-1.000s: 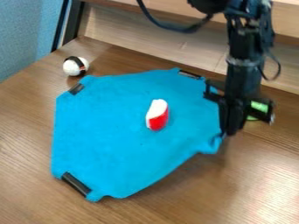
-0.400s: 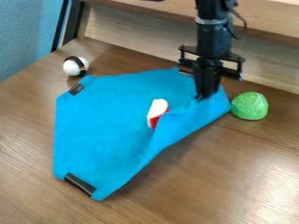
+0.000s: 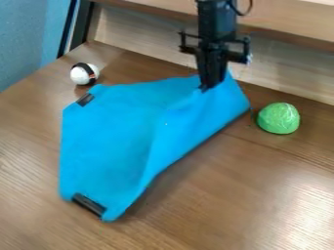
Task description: Fold the cloth from left to right
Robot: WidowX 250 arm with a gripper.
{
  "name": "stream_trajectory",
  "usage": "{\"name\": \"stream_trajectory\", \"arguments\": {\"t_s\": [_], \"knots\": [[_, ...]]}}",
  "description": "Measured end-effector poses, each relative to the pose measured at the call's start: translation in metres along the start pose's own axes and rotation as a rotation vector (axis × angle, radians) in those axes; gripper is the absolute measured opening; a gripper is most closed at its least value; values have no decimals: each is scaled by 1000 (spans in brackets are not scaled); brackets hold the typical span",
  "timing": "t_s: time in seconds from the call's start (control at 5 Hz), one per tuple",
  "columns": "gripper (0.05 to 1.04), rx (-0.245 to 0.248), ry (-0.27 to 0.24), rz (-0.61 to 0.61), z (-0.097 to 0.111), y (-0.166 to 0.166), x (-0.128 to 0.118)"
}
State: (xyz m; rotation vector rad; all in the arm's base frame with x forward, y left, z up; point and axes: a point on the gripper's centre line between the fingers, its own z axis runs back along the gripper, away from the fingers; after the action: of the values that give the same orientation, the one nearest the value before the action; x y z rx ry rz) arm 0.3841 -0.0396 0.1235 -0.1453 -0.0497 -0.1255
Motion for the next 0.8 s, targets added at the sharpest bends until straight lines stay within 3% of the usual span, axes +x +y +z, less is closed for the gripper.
{"name": "stream_trajectory", "arguments": {"t_s": [0.4, 0.8], "knots": [[55, -3, -43, 71, 20, 24, -14], [55, -11, -36, 163, 17, 72, -24]]}}
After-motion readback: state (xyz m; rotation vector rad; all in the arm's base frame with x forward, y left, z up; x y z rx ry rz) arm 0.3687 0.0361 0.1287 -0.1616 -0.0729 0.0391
